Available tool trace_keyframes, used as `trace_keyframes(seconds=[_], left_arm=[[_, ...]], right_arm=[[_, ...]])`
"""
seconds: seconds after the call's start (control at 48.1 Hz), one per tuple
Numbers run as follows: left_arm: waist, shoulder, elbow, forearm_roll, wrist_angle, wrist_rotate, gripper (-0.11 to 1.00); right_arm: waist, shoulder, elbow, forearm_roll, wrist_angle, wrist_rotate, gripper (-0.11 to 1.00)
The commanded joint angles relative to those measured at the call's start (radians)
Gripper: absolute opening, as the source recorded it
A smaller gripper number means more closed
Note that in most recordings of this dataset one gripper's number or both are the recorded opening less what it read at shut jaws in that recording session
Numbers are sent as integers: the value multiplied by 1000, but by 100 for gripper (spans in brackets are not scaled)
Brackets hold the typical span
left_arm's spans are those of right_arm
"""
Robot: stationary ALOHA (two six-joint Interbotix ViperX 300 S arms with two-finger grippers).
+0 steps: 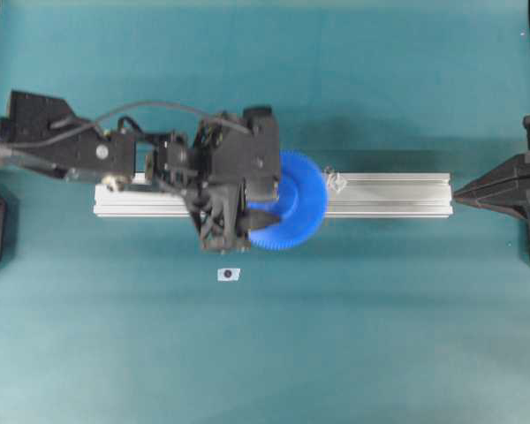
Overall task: Find the location of the shaft and insert the large gear.
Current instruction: 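Lift the blue gear and carry it over the right shaft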
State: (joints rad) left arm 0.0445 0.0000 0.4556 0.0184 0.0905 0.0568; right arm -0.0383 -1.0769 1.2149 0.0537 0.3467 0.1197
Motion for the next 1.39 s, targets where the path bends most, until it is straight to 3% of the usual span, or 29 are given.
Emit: trace_keyframes(seconds=[0.0,0.249,0.478,0.727,0.914,1.371], left_arm=[[11,-23,-54,3,-23,32,71],[48,61,-161,3,9,57,71],[49,160,-324,3,221,67,71],[52,212,-433,3,328,155,71],[52,215,-482,3,448,160,71],[55,259,-509,3,446,166,71]], right_arm=[[-2,3,-12,0,5,11,0],[-6,-14,-9,0,17,11,0],[-9,-31,-9,-14,17,11,0],[-9,-35,-8,-23,17,11,0],[-9,-41,6,-23,11,12,0],[-9,-41,12,-23,6,12,0]])
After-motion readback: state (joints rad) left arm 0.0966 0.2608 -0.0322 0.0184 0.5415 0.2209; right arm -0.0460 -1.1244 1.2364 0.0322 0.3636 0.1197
